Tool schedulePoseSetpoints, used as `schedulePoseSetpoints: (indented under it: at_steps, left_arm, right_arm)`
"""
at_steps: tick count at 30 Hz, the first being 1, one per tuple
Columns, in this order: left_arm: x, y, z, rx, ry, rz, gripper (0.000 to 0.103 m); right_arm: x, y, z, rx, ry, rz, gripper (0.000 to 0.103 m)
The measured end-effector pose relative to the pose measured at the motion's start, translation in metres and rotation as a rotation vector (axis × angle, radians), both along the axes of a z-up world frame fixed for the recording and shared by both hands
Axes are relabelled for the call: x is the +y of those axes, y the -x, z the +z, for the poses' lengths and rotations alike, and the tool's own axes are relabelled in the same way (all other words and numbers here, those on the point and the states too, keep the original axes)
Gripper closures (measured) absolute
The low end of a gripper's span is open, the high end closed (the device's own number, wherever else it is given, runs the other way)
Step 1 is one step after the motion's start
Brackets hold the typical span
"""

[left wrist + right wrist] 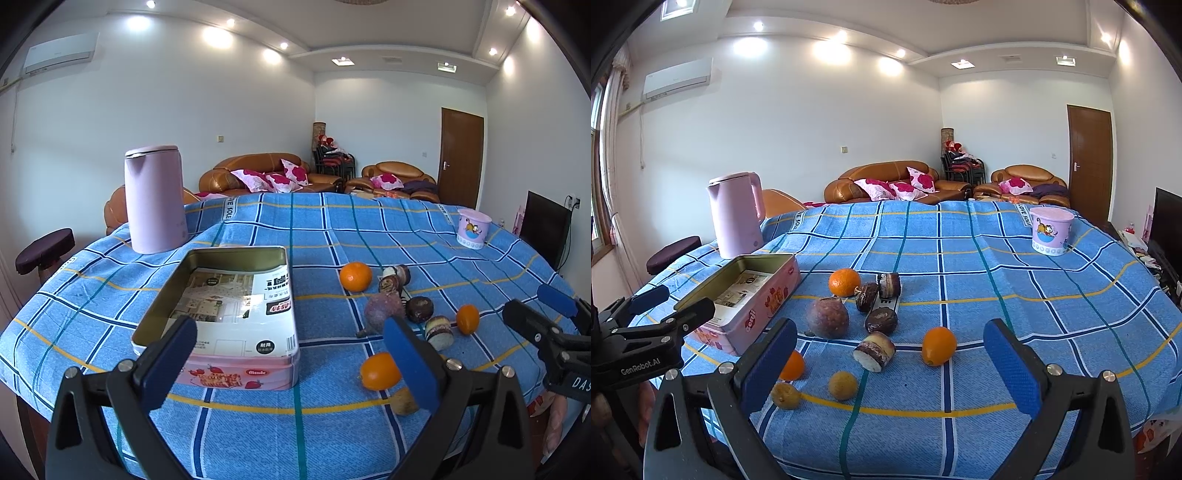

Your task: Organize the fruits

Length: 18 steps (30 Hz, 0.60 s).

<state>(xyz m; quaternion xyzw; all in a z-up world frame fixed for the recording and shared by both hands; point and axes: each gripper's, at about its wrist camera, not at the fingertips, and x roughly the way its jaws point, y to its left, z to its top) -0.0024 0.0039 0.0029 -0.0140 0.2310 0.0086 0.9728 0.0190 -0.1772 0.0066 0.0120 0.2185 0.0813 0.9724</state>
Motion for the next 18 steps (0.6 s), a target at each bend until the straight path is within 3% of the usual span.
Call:
schedulePoseSetpoints:
  at_steps: [18]
  left_arm:
    - [0.0033,0.0003,0.0062,-0.006,0.0,0.002,0.0]
  right_arm:
    - [0.0034,-0.0005,0.0008,0.002,-0.003,0.011,0.001]
